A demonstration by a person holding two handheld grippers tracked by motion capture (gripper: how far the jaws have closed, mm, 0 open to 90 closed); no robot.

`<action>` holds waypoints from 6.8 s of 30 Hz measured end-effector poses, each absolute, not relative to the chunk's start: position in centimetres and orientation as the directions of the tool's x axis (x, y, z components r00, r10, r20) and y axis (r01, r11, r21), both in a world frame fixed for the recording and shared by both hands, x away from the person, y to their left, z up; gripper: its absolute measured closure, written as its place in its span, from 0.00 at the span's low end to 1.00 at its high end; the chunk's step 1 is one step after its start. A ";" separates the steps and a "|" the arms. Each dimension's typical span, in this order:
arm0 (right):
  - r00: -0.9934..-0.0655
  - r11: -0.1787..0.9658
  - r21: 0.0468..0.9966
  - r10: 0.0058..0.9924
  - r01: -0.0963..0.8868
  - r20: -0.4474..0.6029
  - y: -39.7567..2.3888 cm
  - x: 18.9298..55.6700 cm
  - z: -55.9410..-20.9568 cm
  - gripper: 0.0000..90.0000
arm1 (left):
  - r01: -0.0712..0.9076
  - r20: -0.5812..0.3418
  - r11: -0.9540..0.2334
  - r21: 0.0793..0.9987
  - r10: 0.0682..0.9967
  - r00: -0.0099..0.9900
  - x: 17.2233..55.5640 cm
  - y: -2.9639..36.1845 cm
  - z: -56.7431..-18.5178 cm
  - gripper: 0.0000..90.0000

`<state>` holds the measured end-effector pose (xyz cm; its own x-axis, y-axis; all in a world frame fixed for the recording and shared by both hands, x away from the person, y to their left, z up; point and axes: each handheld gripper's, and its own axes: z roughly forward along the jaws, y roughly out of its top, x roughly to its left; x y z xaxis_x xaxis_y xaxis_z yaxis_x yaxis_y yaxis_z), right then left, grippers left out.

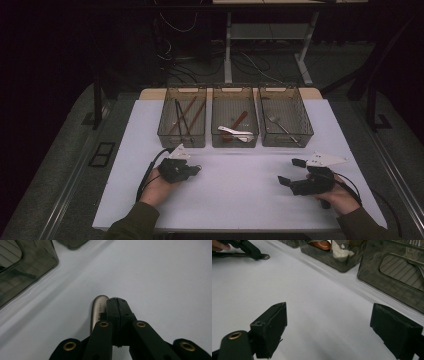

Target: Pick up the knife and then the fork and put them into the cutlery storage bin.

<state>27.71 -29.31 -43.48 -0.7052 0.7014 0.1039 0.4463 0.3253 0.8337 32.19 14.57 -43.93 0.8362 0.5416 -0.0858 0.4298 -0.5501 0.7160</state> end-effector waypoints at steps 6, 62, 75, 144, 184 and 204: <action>-0.709 0.326 0.834 0.698 0.444 0.105 -29.4 27.7 -43.4 0.16 | 0.454 -0.089 -0.491 0.744 0.600 0.795 30.6 17.7 -42.9 0.79; -0.865 0.521 0.738 0.471 0.430 0.172 -27.7 29.8 -41.0 0.16 | 0.326 -0.093 -0.625 0.709 0.376 0.922 29.9 12.5 -42.3 0.88; -0.950 0.675 0.676 0.279 0.296 0.138 -23.2 32.1 -39.3 0.18 | 0.120 -0.038 -0.673 0.729 0.135 0.990 30.2 4.1 -40.5 0.88; -0.955 0.762 0.578 0.193 0.291 0.227 -22.0 35.3 -40.5 0.92 | 0.266 -0.126 -0.573 0.775 0.272 0.954 29.6 6.9 -41.1 0.86; -0.854 0.533 0.732 0.504 0.424 0.127 -28.9 37.0 -36.5 0.93 | 0.440 -0.095 -0.412 0.798 0.635 0.767 27.3 16.6 -43.7 0.00; -0.674 0.414 0.730 0.734 0.544 0.085 -31.8 40.5 -34.4 0.93 | 0.422 -0.091 -0.402 0.813 0.628 0.773 27.2 16.6 -43.7 0.00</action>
<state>40.54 -31.76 -34.41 -0.6737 0.7341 0.0852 0.5436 0.4141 0.7301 27.24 16.59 -43.66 0.7731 0.6277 -0.0906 0.4218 -0.4022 0.8126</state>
